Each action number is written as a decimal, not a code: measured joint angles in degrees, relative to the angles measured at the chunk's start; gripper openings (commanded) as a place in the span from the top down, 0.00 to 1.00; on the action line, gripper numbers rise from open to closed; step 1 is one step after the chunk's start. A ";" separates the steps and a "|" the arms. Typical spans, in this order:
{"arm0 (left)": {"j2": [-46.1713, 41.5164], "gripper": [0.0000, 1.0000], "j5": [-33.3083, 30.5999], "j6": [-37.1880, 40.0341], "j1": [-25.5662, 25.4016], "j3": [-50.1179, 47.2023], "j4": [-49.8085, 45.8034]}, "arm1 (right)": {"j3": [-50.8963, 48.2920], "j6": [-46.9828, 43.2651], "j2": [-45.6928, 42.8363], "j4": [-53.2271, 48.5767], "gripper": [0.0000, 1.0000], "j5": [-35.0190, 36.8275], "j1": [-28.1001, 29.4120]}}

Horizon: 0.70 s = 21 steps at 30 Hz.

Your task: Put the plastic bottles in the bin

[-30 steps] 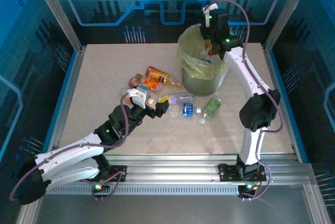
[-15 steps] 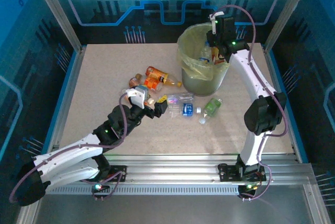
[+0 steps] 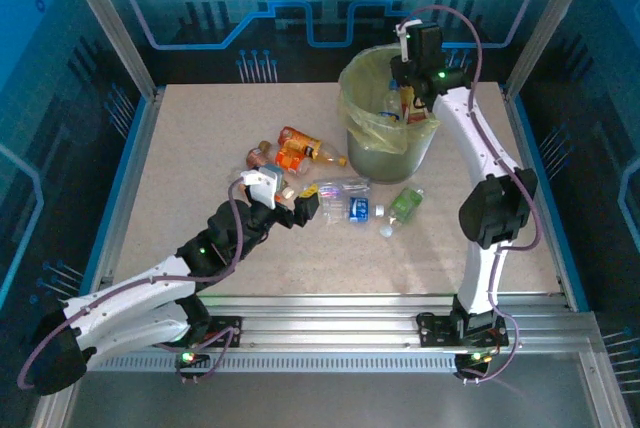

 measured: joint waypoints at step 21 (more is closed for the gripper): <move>0.22 0.01 -0.04 -0.02 0.85 0.07 -1.90 | 11.17 1.60 4.39 -15.39 0.00 -1.90 2.21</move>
